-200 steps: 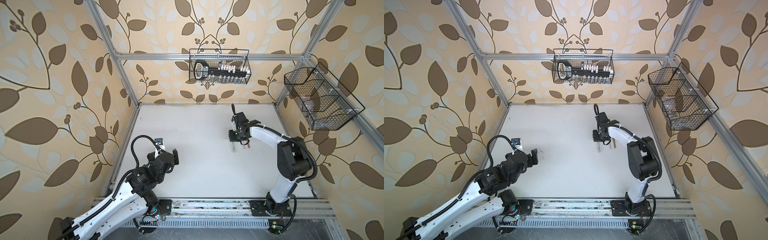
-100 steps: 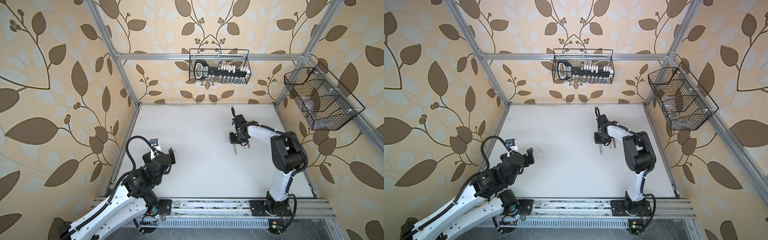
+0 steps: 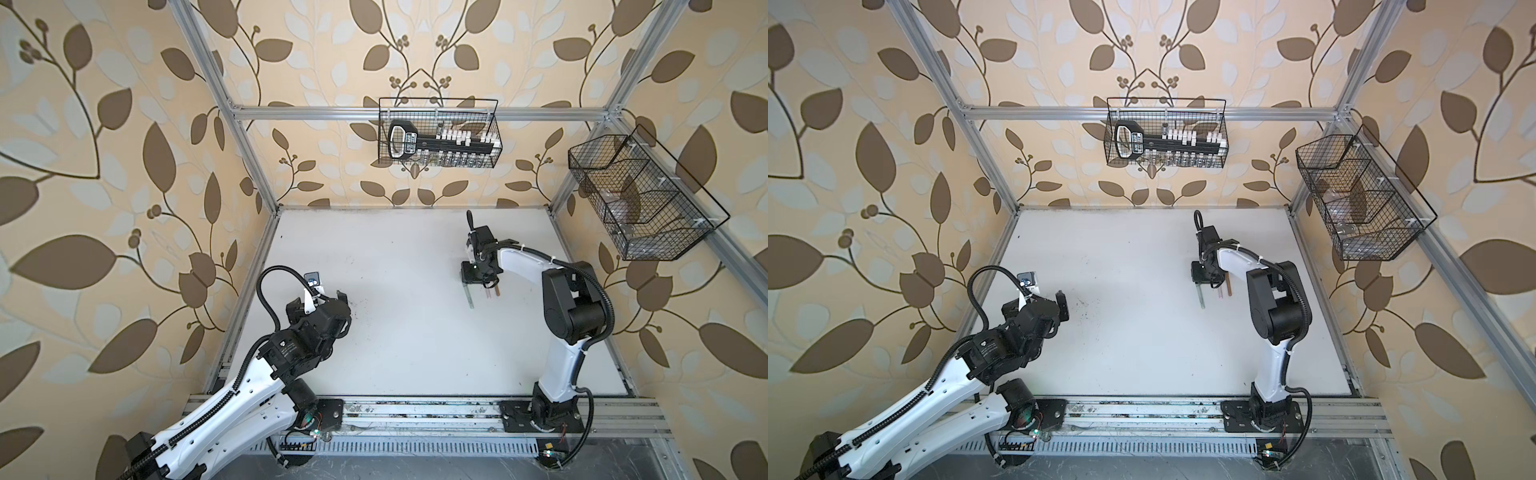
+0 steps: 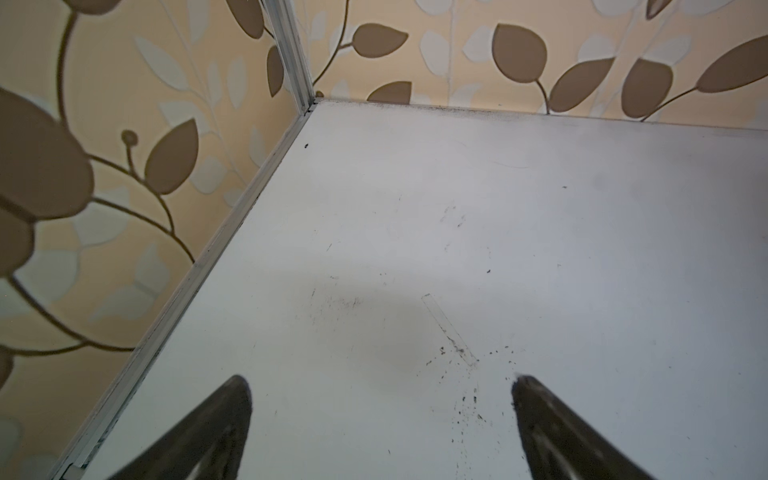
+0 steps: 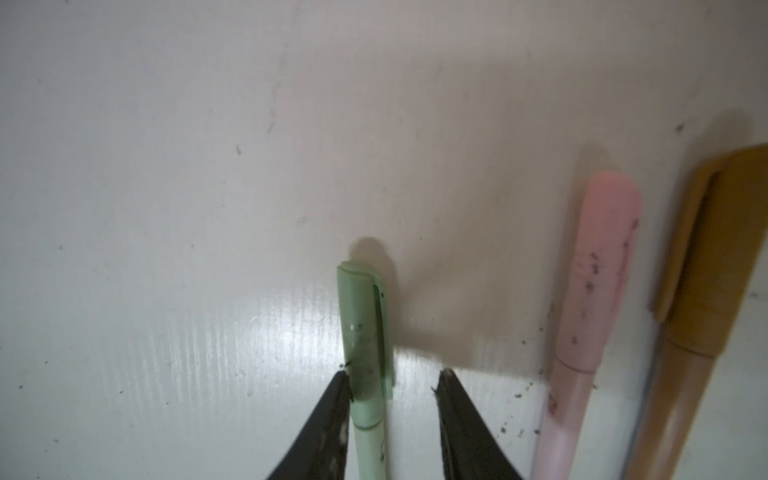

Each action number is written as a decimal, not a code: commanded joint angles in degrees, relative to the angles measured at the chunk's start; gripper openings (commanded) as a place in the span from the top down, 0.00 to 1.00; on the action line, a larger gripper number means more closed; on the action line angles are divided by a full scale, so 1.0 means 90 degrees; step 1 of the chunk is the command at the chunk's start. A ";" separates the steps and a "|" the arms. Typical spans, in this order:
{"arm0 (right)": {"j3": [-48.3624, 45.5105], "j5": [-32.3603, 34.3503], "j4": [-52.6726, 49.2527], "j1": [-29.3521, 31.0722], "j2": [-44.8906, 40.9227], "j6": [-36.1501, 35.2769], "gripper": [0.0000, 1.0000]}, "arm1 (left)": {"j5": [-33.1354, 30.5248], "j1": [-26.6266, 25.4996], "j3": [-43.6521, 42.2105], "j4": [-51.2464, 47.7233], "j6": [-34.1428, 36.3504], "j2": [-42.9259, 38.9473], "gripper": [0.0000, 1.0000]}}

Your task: Insert the pens into the pen caps

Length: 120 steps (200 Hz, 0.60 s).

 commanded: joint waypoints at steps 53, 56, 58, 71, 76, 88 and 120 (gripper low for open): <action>-0.1614 0.0658 0.1874 -0.0115 -0.2645 -0.0153 0.48 | 0.0565 0.2228 -0.0495 0.2842 0.1218 0.0964 0.01; -0.1822 0.0773 0.2010 -0.0160 -0.2826 -0.0126 0.47 | 0.0557 0.2332 -0.0586 0.3095 0.1266 0.1024 0.01; -0.1940 0.0843 0.2163 -0.0187 -0.2948 -0.0113 0.47 | 0.0545 0.2402 -0.0671 0.3316 0.1305 0.1084 0.01; -0.2932 0.1251 0.3065 -0.0443 -0.3719 -0.0057 0.44 | 0.0311 0.2757 -0.1292 0.4778 0.1907 0.1470 0.01; -0.3362 0.1425 0.3523 -0.0521 -0.4017 -0.0079 0.42 | 0.0175 0.2888 -0.1422 0.5113 0.2000 0.1615 0.01; -0.4418 0.2003 0.4575 -0.0586 -0.4711 -0.0204 0.40 | 0.0324 0.3304 -0.1580 0.5552 0.2077 0.1923 0.01; -0.6527 0.3158 0.6999 -0.0657 -0.5704 -0.0638 0.40 | 0.1152 0.3838 -0.1850 0.6941 0.2682 0.2800 0.01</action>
